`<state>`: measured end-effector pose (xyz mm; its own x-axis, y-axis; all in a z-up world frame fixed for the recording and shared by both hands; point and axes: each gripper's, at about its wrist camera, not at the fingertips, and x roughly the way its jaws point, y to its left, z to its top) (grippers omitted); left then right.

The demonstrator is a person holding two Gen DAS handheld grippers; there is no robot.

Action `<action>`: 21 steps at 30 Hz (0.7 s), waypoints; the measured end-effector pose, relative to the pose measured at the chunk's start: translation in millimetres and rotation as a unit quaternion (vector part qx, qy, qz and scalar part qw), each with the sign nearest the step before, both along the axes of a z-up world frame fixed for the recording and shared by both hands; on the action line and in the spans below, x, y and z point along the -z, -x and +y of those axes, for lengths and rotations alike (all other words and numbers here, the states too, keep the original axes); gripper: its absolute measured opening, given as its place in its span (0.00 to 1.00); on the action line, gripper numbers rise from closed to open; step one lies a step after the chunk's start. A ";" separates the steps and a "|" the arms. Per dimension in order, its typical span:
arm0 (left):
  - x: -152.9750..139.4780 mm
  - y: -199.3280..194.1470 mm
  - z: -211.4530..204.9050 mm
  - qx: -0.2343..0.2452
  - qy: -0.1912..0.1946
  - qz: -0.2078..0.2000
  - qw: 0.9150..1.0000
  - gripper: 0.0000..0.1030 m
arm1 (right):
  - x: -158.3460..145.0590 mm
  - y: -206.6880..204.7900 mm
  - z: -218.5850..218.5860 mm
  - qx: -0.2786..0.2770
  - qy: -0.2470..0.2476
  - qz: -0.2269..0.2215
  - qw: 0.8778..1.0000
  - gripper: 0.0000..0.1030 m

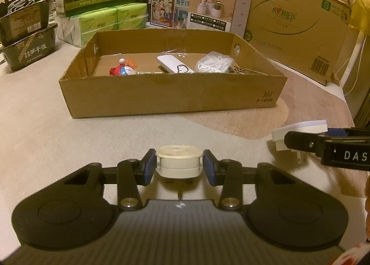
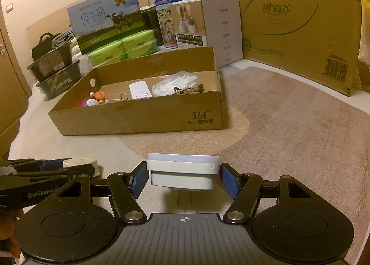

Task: Organize rigid objects
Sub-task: 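Grasp the white plug adapter with the right tool while the left tool grasps the cream adapter, then carry both plug adapters with both tools over the cardboard tray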

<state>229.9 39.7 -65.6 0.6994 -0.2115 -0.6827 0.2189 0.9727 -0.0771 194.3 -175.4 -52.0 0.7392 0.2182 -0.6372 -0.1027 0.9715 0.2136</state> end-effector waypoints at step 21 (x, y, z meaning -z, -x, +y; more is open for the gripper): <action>-48.2 10.1 15.5 -0.014 0.005 -0.026 1.000 0.38 | -32.1 6.2 7.3 -0.016 -0.005 -0.029 0.999 0.65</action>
